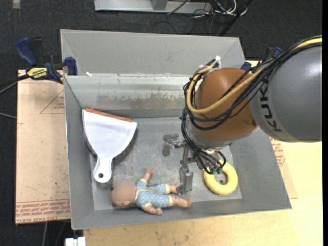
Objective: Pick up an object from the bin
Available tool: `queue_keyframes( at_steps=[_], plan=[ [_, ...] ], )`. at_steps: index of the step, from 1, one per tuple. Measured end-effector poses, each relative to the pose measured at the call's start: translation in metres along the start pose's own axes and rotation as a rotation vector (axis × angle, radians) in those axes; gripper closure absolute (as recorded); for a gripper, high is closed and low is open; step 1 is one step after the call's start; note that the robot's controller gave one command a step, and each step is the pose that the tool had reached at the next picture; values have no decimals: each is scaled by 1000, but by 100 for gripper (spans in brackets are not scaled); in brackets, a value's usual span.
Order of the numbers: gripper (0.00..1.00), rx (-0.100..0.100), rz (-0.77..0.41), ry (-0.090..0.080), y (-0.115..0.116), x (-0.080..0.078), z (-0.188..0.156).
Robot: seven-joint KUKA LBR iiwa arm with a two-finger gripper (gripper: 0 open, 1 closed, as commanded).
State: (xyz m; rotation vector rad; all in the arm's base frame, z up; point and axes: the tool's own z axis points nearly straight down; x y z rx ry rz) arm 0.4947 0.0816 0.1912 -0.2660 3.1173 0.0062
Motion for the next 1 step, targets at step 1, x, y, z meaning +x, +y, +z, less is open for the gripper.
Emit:
queue_keyframes(
  at_steps=[1],
  plan=[
    [0, -1, -23, 1, -11, 5, 60]
  ],
)
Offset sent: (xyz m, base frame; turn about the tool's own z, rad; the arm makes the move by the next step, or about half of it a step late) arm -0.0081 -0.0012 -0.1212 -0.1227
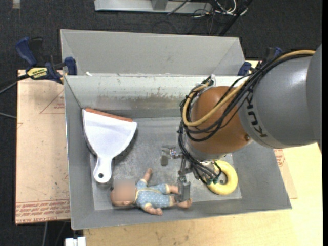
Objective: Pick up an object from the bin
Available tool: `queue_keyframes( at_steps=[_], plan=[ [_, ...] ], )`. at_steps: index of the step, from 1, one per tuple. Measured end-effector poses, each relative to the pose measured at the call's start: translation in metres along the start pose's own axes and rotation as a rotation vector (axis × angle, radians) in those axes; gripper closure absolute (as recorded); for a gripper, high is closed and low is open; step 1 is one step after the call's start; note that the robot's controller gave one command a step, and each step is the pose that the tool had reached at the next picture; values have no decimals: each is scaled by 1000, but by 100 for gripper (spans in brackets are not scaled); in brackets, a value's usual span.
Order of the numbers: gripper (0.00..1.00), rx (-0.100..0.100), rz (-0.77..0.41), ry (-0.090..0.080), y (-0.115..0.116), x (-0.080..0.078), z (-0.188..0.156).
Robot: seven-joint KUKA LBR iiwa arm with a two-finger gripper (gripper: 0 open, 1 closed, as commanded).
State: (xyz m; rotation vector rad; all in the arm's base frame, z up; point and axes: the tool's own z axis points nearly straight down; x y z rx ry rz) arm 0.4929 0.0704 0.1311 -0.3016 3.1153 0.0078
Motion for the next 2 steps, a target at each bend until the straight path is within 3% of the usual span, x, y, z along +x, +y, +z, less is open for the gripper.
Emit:
queue_keyframes(
  at_steps=[1, 2],
  plan=[
    [100, 1, -98, 2, 11, 5, 59],
    [100, 1, -98, 2, 11, 5, 59]
  ],
)
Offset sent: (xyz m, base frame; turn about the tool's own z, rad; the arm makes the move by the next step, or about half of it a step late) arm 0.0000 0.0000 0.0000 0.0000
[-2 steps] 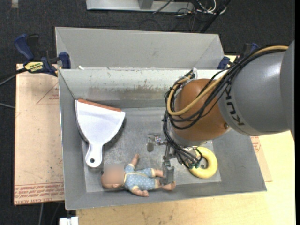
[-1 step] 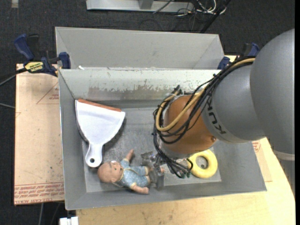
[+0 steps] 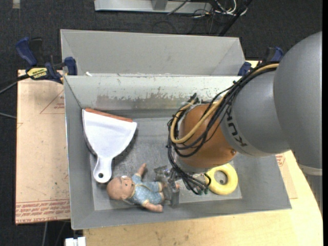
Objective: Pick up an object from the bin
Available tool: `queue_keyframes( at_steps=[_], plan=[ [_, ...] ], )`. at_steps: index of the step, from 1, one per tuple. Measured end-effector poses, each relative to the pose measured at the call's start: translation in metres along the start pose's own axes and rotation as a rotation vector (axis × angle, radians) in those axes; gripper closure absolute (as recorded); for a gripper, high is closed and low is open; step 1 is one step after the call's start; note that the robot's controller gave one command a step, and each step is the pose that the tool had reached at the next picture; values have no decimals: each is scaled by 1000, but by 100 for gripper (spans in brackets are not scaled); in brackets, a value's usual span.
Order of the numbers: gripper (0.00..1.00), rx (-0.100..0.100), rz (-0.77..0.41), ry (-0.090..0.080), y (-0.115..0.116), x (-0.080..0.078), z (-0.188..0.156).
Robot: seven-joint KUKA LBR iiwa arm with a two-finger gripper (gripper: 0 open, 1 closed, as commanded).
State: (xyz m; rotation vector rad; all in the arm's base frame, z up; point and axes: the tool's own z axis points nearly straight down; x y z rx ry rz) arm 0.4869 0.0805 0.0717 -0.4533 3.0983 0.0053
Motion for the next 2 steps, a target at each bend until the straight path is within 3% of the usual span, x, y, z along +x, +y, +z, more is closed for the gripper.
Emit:
queue_keyframes(
  at_steps=[1, 2],
  plan=[
    [100, -2, -8, 3, -2, 4, -40],
    [100, 0, -46, -2, -10, 2, -190]
  ],
)
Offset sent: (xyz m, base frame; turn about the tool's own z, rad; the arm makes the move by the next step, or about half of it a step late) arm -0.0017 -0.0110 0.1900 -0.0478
